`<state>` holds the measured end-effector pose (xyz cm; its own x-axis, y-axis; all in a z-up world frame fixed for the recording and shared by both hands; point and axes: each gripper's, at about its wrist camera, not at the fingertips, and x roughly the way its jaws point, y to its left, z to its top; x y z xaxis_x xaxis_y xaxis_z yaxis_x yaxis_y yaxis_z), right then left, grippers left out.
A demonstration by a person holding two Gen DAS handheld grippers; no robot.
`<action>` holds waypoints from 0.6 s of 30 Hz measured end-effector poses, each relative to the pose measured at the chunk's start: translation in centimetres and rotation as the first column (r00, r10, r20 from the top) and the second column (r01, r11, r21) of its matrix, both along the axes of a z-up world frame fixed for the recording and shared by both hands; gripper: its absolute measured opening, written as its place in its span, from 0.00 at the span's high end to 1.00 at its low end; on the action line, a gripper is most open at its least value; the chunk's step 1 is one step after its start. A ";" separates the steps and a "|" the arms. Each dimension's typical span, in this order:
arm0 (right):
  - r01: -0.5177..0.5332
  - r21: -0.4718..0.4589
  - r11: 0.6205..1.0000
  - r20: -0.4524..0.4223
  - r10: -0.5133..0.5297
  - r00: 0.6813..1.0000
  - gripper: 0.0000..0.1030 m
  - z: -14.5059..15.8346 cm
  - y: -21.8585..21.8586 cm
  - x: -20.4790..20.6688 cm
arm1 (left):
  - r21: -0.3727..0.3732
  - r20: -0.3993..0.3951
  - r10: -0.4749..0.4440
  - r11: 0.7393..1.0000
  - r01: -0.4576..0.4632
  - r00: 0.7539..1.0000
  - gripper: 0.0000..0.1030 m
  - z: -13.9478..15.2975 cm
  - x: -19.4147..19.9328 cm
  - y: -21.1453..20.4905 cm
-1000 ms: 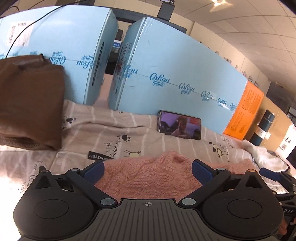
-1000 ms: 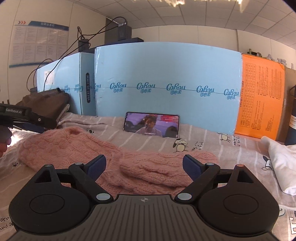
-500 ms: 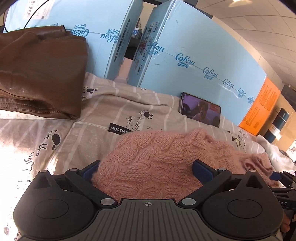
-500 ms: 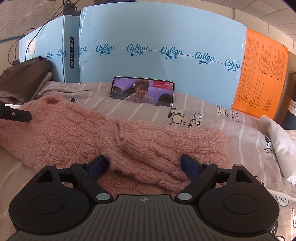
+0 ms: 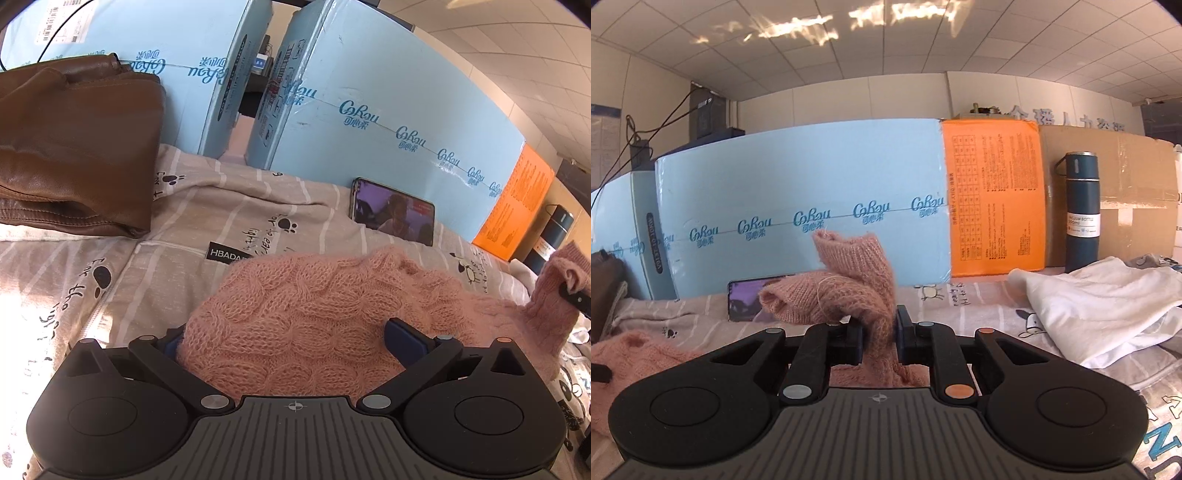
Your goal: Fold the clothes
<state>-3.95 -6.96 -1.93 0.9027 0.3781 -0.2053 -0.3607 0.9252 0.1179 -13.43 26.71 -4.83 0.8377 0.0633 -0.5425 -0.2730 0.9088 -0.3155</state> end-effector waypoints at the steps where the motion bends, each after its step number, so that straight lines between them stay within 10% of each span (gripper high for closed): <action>1: 0.039 0.023 0.999 0.012 -0.039 0.999 0.86 0.1 -0.9 0.2 | 0.003 -0.001 0.000 1.000 0.000 1.000 0.00 0.0 0.0 0.0; 18: 0.360 0.082 0.929 -0.263 -0.328 0.907 0.80 -2.8 -6.6 5.3 | 0.009 -0.006 0.003 1.000 -0.003 1.000 0.00 0.1 -0.1 -0.4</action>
<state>1.38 -13.60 -4.71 0.9106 0.0896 -0.4034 0.0317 0.9582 0.2842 -13.52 26.34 -4.70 0.8345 0.0706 -0.5465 -0.2772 0.9109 -0.3055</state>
